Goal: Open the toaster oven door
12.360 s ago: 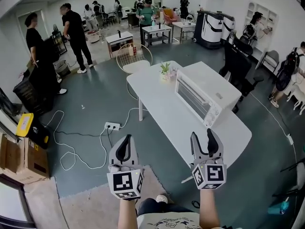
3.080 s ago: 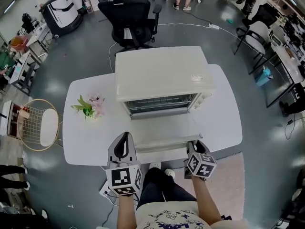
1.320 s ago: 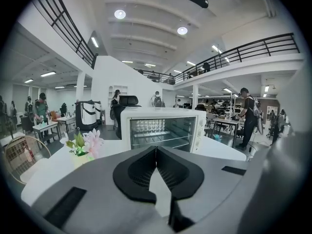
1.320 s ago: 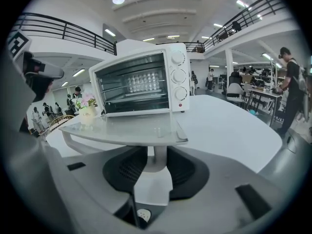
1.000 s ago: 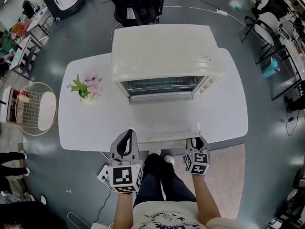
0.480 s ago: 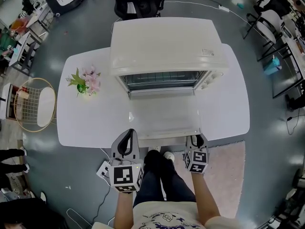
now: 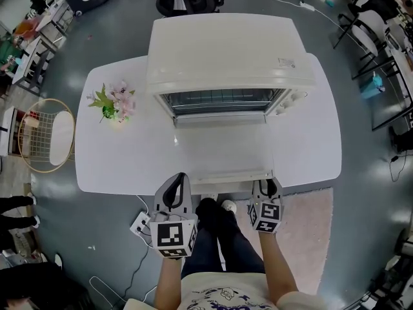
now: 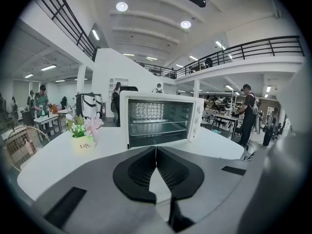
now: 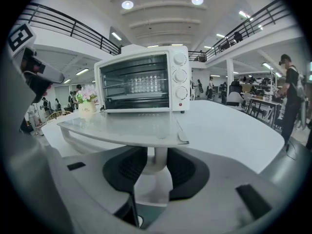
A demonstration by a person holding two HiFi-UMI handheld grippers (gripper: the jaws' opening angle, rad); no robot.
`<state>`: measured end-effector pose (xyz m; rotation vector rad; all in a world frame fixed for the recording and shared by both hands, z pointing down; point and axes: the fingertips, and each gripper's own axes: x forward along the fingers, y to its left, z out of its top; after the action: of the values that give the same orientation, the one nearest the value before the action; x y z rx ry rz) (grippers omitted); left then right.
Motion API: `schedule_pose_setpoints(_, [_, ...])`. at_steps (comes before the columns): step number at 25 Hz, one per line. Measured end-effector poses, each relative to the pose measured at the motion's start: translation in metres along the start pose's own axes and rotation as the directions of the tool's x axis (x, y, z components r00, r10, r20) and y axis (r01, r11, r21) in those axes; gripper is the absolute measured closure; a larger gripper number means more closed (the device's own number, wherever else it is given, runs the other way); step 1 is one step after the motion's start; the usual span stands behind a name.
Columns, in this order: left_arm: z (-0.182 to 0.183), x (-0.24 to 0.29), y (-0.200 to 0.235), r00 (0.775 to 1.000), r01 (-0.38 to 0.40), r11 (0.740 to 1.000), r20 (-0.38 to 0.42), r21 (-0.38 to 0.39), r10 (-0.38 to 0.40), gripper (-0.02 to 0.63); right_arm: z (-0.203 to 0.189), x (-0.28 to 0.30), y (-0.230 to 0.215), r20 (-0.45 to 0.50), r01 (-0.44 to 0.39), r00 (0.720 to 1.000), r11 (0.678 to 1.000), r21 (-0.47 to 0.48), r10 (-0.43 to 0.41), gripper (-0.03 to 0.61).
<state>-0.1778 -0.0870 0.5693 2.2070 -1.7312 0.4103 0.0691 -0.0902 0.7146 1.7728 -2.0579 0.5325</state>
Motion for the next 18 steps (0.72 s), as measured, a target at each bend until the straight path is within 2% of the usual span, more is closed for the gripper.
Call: schedule_pose_setpoints(18, [-0.031,0.015,-0.013,1.0,0.0,1.0,-0.026,-0.016,0.0,0.607,-0.006,0.004,-0.001,0.043,0.01,0.999,1.0,-0.029,-0.009,0.459])
